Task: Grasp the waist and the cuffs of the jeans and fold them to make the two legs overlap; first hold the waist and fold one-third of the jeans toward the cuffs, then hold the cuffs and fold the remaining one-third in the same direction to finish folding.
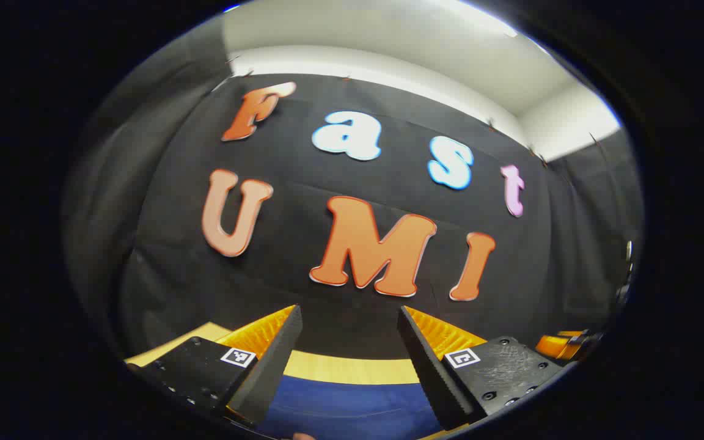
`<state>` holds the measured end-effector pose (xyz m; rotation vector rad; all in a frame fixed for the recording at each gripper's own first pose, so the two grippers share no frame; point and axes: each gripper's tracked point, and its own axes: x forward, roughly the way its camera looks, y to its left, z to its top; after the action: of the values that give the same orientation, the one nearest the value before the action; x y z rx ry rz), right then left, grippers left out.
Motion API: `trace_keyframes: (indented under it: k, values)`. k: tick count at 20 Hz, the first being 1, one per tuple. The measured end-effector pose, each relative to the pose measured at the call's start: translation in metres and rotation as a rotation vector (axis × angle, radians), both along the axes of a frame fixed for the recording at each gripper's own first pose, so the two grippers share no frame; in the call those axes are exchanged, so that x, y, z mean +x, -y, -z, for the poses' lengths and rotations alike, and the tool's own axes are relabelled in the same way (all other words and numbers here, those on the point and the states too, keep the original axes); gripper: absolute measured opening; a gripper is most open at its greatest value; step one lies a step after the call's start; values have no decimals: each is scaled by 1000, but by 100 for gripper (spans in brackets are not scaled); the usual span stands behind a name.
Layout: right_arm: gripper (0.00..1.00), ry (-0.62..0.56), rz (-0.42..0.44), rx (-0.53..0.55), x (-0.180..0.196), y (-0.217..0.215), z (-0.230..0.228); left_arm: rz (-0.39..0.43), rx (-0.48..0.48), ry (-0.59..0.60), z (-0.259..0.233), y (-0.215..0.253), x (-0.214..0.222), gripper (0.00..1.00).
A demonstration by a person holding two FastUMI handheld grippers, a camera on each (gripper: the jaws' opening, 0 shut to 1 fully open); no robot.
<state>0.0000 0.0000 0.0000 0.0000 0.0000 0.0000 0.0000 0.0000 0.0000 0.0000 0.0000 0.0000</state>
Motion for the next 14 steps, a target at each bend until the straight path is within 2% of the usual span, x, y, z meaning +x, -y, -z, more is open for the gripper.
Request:
trace_keyframes:
  k: [2, 3, 4, 5, 7, 8, 9, 11, 14]
  values:
    - [100, -21, -66, -8, 0, -18, -4, -46, -103, 57, -7, -21, -3, 94]
    - [98, -19, -90, -8, 0, -24, -7, -87, -93, 61, -8, -37, -6, 96]
    - [100, -17, -98, -11, 1, -24, -9, -138, -36, 67, -9, -56, -8, 93]
    - [98, -11, -85, -16, 3, -22, -9, -200, 40, 71, -7, -76, -9, 96]
    - [100, -10, -58, -14, 5, -17, -9, -261, 183, 45, -7, -96, -16, 92]
    - [98, -16, -55, -13, 4, -19, -6, -261, 237, 23, -5, -99, -19, 93]
    - [100, -28, -44, -13, 3, -18, -2, -244, 275, 4, -1, -95, -22, 96]
    - [98, -38, -26, -24, 0, -18, 6, -199, 257, -17, 1, -94, -24, 94]
    - [100, -19, 23, -81, -10, -14, 11, -218, 252, -2, -13, -111, -35, 94]
